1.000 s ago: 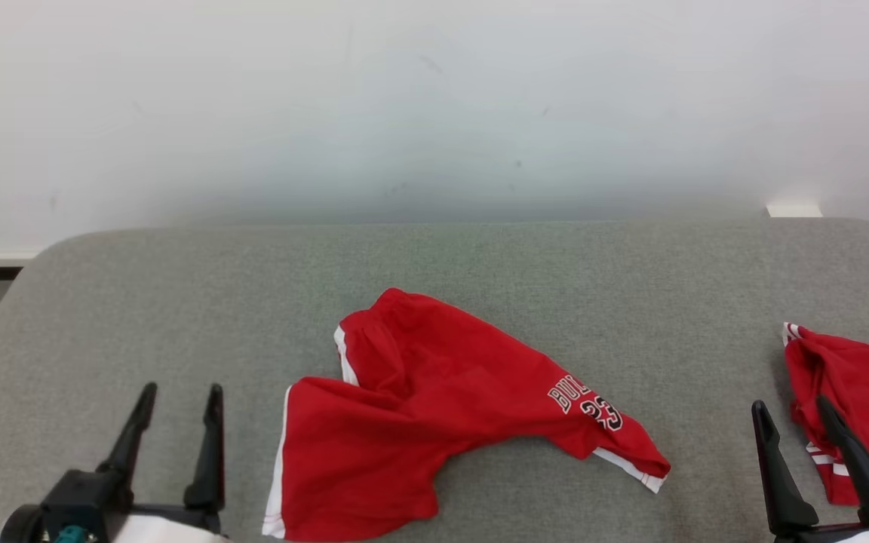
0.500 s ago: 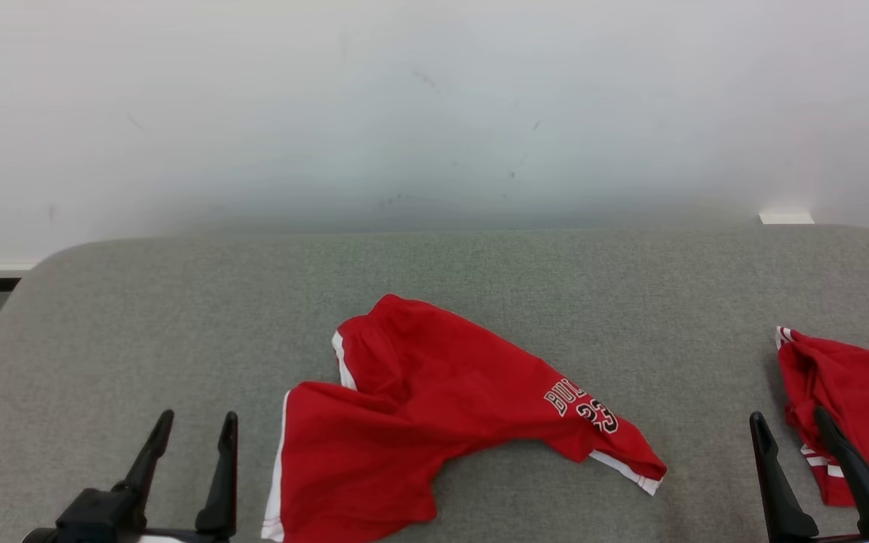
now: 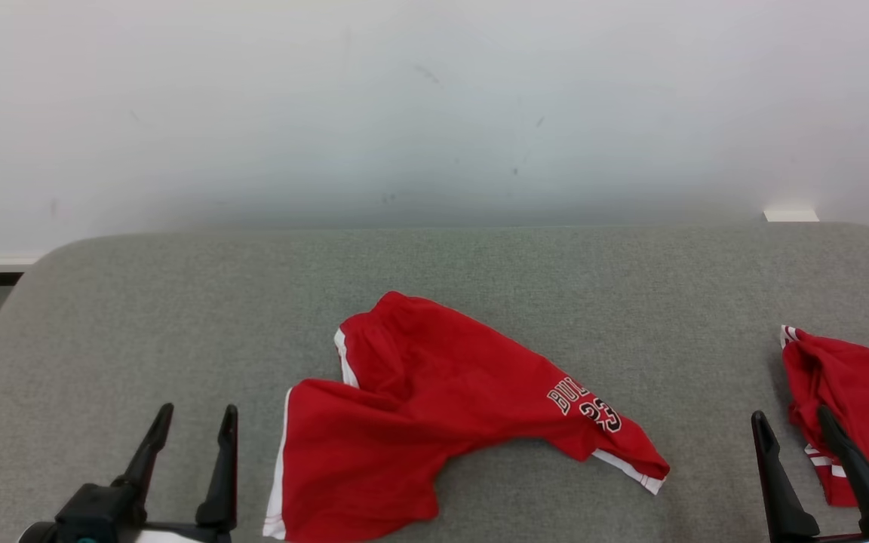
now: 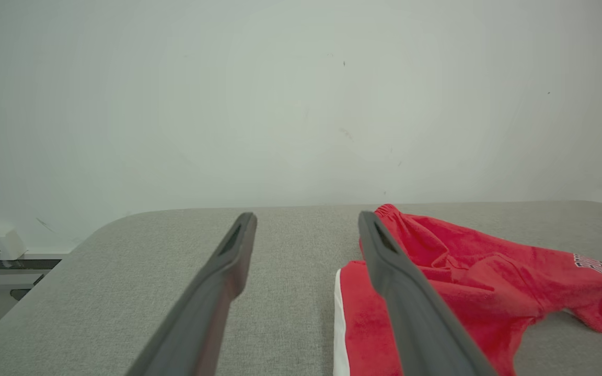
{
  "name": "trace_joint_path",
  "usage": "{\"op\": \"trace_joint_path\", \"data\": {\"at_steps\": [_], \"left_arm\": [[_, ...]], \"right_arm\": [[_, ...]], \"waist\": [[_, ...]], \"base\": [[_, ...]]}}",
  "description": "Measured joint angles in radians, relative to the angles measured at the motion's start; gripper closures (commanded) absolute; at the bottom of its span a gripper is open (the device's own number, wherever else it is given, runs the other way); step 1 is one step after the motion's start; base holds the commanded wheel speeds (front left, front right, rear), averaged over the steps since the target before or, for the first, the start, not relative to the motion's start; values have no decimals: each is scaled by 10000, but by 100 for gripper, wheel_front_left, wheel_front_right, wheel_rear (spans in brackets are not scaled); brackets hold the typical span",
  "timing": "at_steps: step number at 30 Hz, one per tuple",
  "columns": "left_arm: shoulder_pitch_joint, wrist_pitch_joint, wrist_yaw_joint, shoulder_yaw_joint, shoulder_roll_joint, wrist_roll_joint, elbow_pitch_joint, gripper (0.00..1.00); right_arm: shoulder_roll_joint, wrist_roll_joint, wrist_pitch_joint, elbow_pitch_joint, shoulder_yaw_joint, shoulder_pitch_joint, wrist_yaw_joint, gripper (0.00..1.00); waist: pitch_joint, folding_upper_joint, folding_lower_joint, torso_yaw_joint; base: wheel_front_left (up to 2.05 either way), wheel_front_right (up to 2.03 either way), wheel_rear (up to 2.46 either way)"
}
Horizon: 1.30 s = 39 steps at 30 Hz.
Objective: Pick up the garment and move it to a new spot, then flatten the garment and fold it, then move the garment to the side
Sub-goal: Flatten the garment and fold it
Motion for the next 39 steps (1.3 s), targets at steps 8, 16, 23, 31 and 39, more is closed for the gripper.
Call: {"op": "trace_joint_path", "data": {"at_steps": [8, 16, 23, 31, 39], "left_arm": [[-486, -13, 48, -88, 61, 138, -280, 0], [-1372, -88, 36, -431, -113, 376, -456, 0], [-1984, -261, -29, -558, -410, 458, -278, 0], [-2448, -359, -157, -690, -738, 614, -40, 0], [-2533, -410, -244, -483, -876, 704, 54, 0]], "right_arm": [[-360, 63, 263, 376, 1336, -457, 0, 0], [-840, 798, 184, 2242, 4846, -2229, 0, 0], [-750, 1452, -107, 4510, 7624, -4178, 0, 0], [-403, 1942, -23, 7396, 9384, -6060, 0, 0], [-205, 3005, 464, 8395, 10170, -7126, -12, 100]], "waist": [[394, 0, 0, 199], [1249, 0, 0, 818], [1958, -1, 1, 1471], [2495, 0, 1, 2064], [2652, 0, 1, 2103]], "base": [[0, 0, 0], [0, 0, 0], [0, 0, 0], [0, 0, 0], [0, 0, 0]]}}
